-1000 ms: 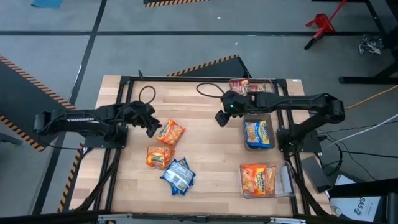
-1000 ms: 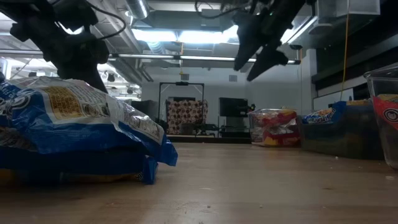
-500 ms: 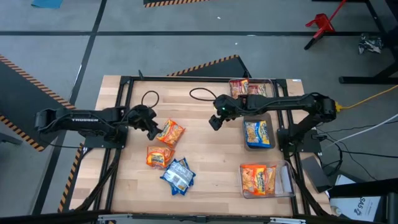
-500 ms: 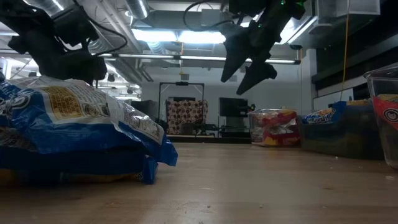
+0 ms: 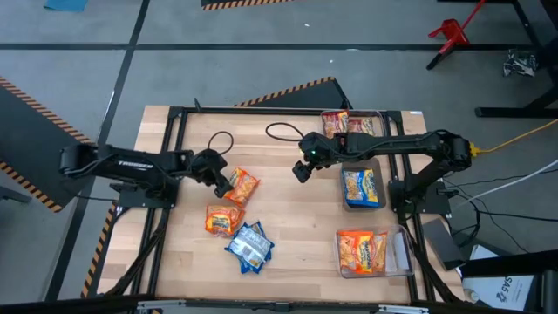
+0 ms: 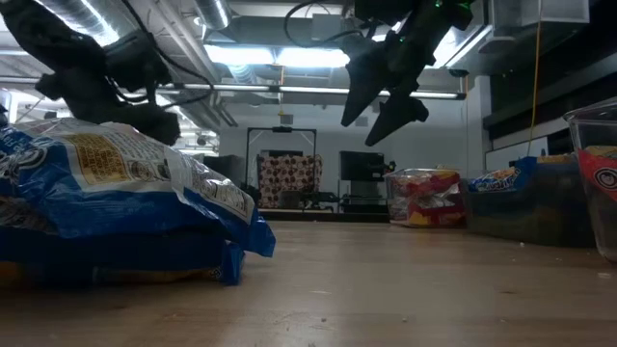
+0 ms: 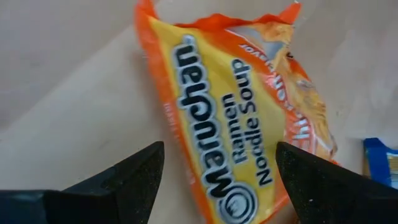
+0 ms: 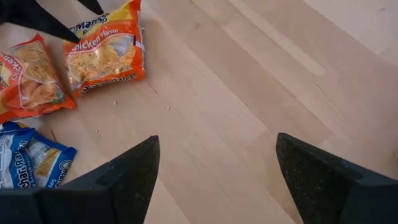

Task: Sort Maruchan noodles
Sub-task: Put the orange noodle pack into the bottom transparent bin

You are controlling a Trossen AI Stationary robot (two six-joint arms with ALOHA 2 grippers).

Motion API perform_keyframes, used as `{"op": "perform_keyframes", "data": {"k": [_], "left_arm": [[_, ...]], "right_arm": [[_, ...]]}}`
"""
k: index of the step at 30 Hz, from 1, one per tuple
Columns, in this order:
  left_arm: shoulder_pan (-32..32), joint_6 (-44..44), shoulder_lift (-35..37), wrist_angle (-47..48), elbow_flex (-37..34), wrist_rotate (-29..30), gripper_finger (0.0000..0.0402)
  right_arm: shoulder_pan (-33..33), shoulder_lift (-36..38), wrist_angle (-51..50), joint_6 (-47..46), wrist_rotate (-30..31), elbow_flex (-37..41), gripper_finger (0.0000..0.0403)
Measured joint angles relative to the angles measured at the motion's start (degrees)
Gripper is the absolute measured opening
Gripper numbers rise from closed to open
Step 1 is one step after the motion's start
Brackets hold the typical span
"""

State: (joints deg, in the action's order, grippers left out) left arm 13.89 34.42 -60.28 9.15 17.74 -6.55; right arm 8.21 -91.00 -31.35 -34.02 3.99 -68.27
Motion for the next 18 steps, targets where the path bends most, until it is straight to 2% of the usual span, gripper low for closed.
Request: {"op": "perform_keyframes", "data": {"k": [4,10,14,18], "left_arm": [[0.00,2.13,-5.30,-6.07,0.00,-3.67,0.0303],[0.04,4.71,-12.64,-11.70,0.33,-5.79,0.0302],[0.09,6.37,-13.87,-16.59,0.09,-7.50,0.0283],[-0.02,8.70,-14.08,-19.55,-0.09,-9.81,0.0238]], "right_arm": [[0.00,-0.02,0.00,0.00,0.04,0.00,0.0303],[0.00,-0.02,0.56,1.30,0.04,0.10,0.0303],[0.02,-0.05,8.80,4.77,-1.26,3.59,0.0303],[0.09,-0.09,20.68,5.86,-2.16,7.87,0.0303]]}}
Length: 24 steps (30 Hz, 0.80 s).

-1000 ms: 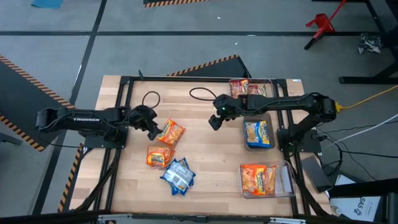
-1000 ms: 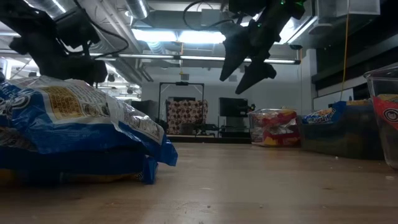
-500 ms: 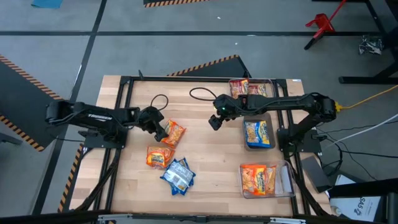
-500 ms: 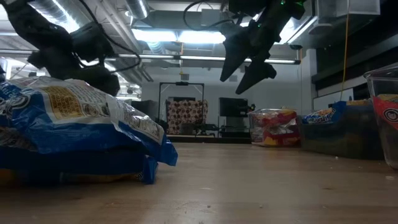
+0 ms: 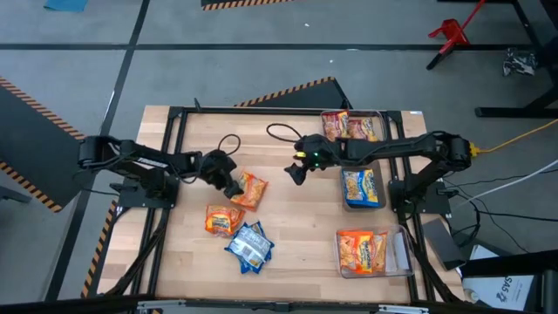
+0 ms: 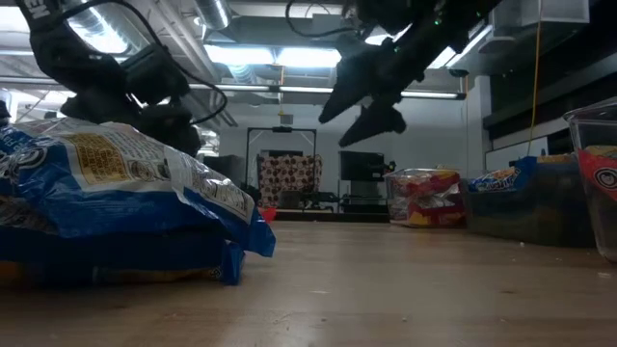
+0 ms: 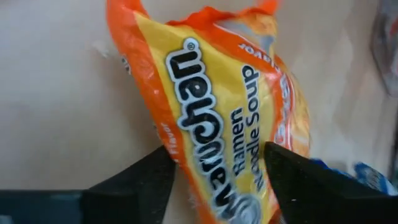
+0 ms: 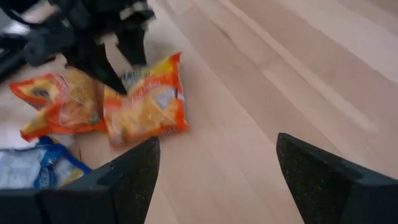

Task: Sort Maruchan noodles
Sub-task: Put the orange noodle pack into the bottom transparent bin

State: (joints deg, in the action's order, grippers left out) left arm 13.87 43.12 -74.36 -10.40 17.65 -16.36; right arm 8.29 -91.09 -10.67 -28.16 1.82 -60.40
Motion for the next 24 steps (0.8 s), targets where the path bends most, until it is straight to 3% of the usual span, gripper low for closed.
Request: {"op": "perform_keyframes", "data": {"k": [16,19,24], "left_arm": [[-2.69,2.83,-3.64,-7.33,0.02,1.59,0.0021],[-2.69,3.33,-3.62,-7.68,0.04,2.80,0.0010],[-2.67,4.85,-3.60,-8.72,0.04,4.59,0.0006]], "right_arm": [[-0.02,-2.03,5.52,-5.92,-2.01,4.59,0.0303],[-0.02,-4.49,5.84,-12.20,-2.02,5.13,0.0303],[-0.09,-10.04,16.04,-21.16,-7.08,5.00,0.0303]]}}
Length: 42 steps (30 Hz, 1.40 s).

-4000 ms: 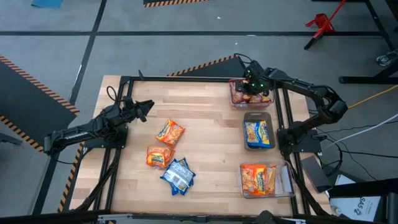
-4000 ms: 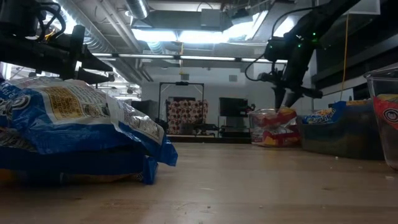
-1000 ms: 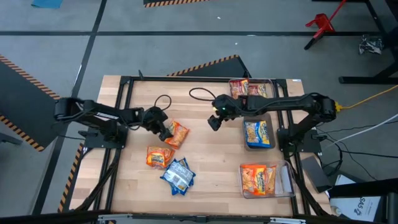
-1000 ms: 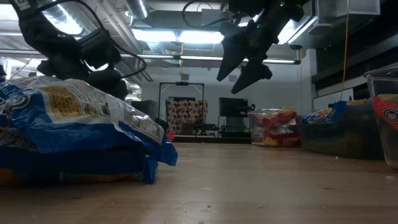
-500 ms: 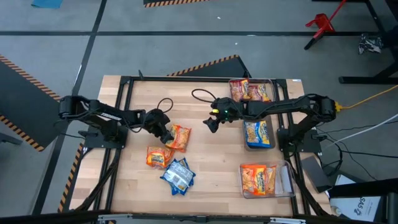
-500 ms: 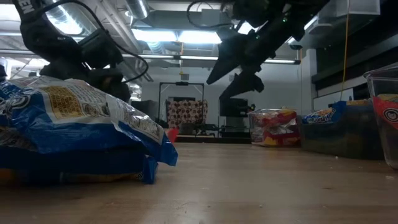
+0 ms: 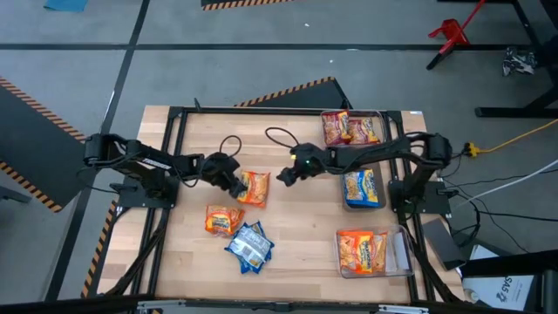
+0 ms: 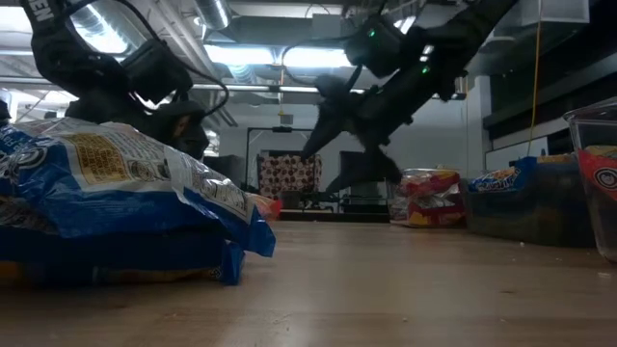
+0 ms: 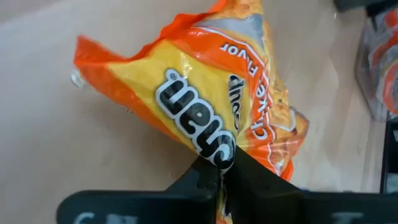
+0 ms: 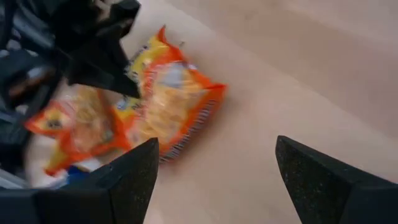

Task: Sort Maruchan noodles
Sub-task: Put the orange noodle pack into the bottom transparent bin

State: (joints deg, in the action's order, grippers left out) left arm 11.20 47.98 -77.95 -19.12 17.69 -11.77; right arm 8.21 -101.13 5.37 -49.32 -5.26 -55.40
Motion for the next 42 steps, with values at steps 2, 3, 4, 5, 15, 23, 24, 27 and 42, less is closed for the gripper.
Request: {"op": "perform_keyframes", "data": {"k": [2,3,4,5,15,23,24,27,42], "left_arm": [[0.00,0.50,0.00,-1.02,0.02,1.00,0.0005],[0.00,0.97,0.00,-1.28,0.02,1.36,0.0005],[0.00,1.37,0.00,-1.37,0.02,1.82,0.0005],[0.00,1.61,0.00,-1.46,0.02,2.17,0.0004],[0.13,4.61,0.02,-8.65,0.02,4.54,0.0002],[0.20,5.93,0.02,-15.74,0.02,4.66,0.0002],[0.20,5.93,0.02,-16.81,0.02,4.65,0.0002],[0.20,5.92,0.04,-18.79,0.02,4.20,0.0002],[0.15,7.32,0.07,-27.39,0.02,3.03,0.0001]], "right_arm": [[0.00,-2.63,4.38,-3.15,-0.96,0.00,0.0303],[0.00,-3.72,5.87,-4.58,-1.39,0.02,0.0303],[0.02,-4.62,7.04,-5.65,-1.45,0.03,0.0303],[0.02,-5.46,8.45,-6.45,-1.30,0.04,0.0303],[0.07,-7.51,14.04,-8.50,0.05,0.02,0.0303],[0.07,-7.51,14.17,-8.47,0.75,0.02,0.0303],[0.07,-7.51,14.36,-8.41,0.75,0.02,0.0303],[0.07,-7.51,15.18,-8.30,0.75,0.02,0.0303],[2.47,-7.05,18.25,-12.98,-9.11,-0.02,0.0303]]}}
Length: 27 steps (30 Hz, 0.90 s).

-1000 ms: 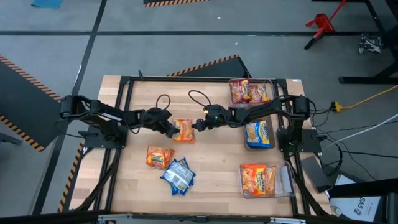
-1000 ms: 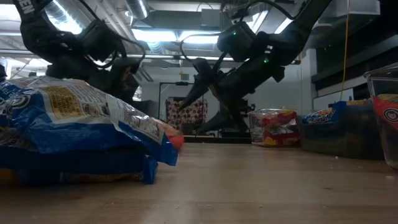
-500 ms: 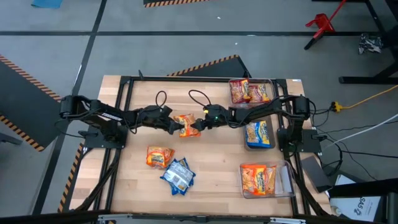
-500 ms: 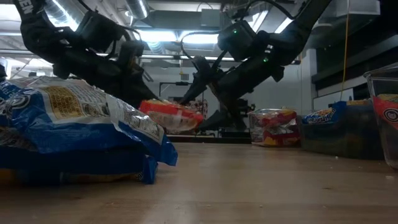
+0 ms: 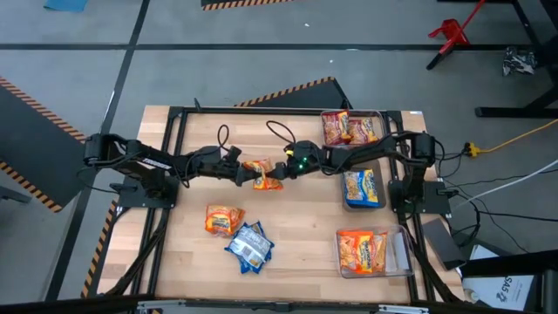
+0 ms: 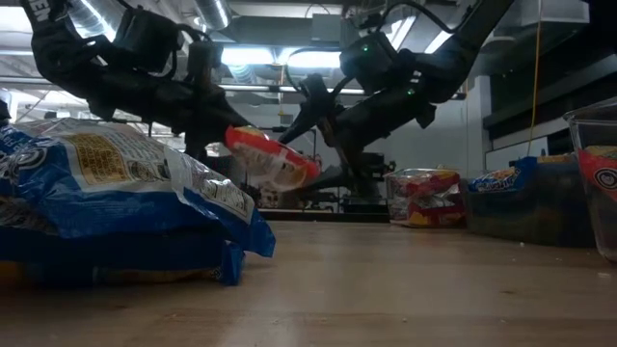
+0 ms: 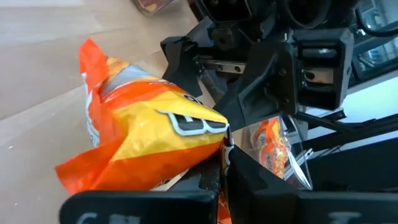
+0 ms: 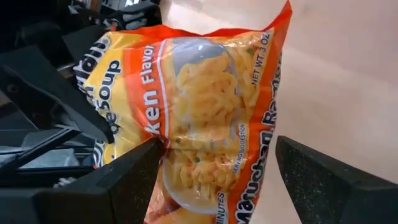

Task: Sort Maruchan noodles
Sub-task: Put the orange noodle pack into the bottom transparent bin

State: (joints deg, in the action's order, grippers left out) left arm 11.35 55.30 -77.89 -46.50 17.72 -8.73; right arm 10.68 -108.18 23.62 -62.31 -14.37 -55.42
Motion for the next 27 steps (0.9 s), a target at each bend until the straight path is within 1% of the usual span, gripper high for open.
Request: {"op": "perform_keyframes", "data": {"k": [4,8,11,17,21,27], "left_arm": [[0.03,0.10,0.00,-0.87,0.00,0.22,0.0001],[0.04,0.03,0.00,-2.55,0.00,0.45,0.0001],[0.04,-0.12,0.00,-5.42,0.00,1.05,0.0001],[1.59,-0.37,0.00,-13.51,0.00,1.36,0.0001],[3.64,-1.71,0.00,-19.16,0.00,1.53,0.0001],[5.71,-3.91,0.07,-22.03,0.07,1.61,0.0001]], "right_arm": [[1.24,0.98,-1.24,-1.65,-1.79,0.00,0.0303],[2.82,3.05,-5.19,0.90,-3.45,0.00,0.0303],[4.60,4.99,-7.08,2.51,-4.15,-0.02,0.0303],[8.72,7.71,-6.68,2.04,-8.56,-0.02,0.0303],[11.15,8.26,-2.06,-1.03,-13.27,-0.02,0.0303],[13.61,8.31,12.07,-10.06,-18.43,0.02,0.0303]]}}
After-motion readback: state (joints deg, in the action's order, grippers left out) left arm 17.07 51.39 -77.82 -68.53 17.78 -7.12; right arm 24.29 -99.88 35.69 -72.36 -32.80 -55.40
